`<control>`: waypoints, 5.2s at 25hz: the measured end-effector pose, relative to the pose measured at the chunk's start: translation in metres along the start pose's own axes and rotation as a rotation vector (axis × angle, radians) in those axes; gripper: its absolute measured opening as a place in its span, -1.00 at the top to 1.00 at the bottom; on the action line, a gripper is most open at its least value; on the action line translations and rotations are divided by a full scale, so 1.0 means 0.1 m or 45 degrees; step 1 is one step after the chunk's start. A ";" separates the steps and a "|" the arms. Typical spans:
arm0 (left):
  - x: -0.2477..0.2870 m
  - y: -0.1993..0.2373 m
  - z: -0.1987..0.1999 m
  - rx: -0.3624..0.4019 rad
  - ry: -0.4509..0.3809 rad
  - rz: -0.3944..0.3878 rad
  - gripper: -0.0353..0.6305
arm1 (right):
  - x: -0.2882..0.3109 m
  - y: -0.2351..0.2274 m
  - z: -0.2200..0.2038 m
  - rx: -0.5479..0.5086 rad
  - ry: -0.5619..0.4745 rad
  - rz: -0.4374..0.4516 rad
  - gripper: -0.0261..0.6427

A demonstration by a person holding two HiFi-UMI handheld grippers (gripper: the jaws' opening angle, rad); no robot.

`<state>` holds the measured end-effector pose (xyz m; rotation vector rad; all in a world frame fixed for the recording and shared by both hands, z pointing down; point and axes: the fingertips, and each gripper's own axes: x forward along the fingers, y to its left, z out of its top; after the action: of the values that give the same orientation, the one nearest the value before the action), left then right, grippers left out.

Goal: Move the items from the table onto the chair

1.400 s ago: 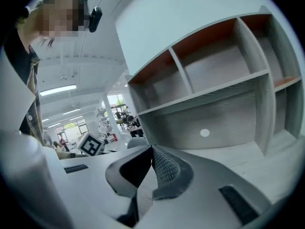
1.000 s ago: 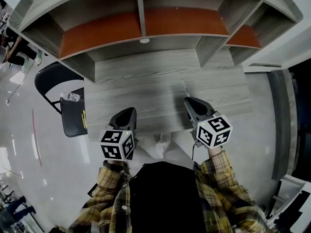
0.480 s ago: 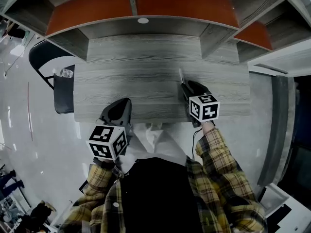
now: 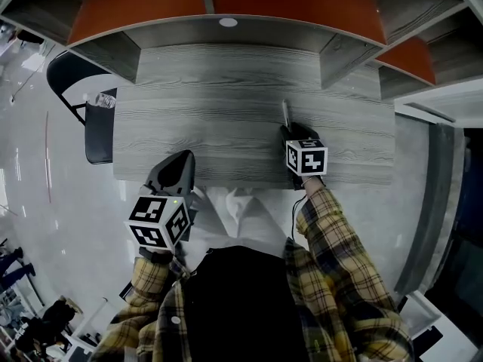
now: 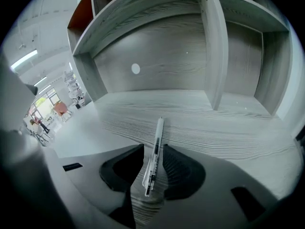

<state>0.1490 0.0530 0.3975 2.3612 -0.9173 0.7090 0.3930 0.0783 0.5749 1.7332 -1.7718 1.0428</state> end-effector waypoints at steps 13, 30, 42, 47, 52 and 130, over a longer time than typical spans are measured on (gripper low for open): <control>-0.12 0.11 -0.02 -0.018 -0.025 0.035 0.88 | 0.05 -0.05 -0.04 -0.121 0.050 -0.134 0.73; -0.71 0.39 -0.09 -0.085 -0.161 0.123 0.88 | -0.64 1.17 0.55 -0.008 -0.224 0.256 0.73; -1.60 1.80 -0.36 -0.247 -0.260 0.260 0.88 | -0.45 3.49 0.72 -0.227 -0.188 0.591 0.73; -2.11 2.75 -0.59 -0.269 -0.214 0.300 0.88 | -0.06 4.76 0.68 -0.261 -0.130 0.669 0.73; -2.38 3.63 -0.77 -0.298 -0.188 0.285 0.88 | 0.45 5.91 0.66 -0.261 -0.081 0.723 0.73; -1.39 1.21 0.19 -0.032 -0.290 -0.279 0.88 | -1.26 3.54 0.70 0.085 -0.515 0.496 0.73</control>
<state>-0.0212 0.0264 0.3286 2.5062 -0.7358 0.3467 0.0740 0.0780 0.3635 1.7741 -2.4272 0.9515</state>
